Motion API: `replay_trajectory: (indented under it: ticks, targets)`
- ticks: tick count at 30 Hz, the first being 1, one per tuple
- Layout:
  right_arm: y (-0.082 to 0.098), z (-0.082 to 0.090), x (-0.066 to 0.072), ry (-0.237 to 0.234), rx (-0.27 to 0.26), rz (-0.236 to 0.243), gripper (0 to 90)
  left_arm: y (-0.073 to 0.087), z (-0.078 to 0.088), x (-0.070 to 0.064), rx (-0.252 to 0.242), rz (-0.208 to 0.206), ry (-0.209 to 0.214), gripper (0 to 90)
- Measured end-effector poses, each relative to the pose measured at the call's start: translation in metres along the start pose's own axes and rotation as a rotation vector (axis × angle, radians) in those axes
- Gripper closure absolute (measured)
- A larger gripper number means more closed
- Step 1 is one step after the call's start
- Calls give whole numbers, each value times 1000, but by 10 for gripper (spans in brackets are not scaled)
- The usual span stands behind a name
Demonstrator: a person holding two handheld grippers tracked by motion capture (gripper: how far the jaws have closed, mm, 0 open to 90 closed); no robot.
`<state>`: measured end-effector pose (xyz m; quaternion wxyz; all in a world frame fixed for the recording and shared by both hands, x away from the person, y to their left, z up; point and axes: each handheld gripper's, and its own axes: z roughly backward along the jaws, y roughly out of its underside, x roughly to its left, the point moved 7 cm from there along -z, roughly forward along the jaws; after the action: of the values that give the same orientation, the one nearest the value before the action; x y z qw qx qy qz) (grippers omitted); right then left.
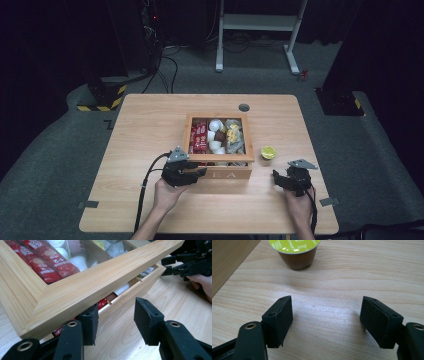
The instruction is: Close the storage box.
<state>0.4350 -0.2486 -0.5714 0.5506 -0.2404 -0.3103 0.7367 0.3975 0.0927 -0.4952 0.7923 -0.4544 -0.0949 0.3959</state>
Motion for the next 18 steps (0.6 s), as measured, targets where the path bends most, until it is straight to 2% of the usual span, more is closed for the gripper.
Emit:
replay_trajectory:
  ticks: [13,18]
  targets:
    - [0,0,0,0,0,1,263,3,-1,0,0,5,21,533]
    - [0,0,0,0,0,1,263,4,0,-1,-11,28,34,525]
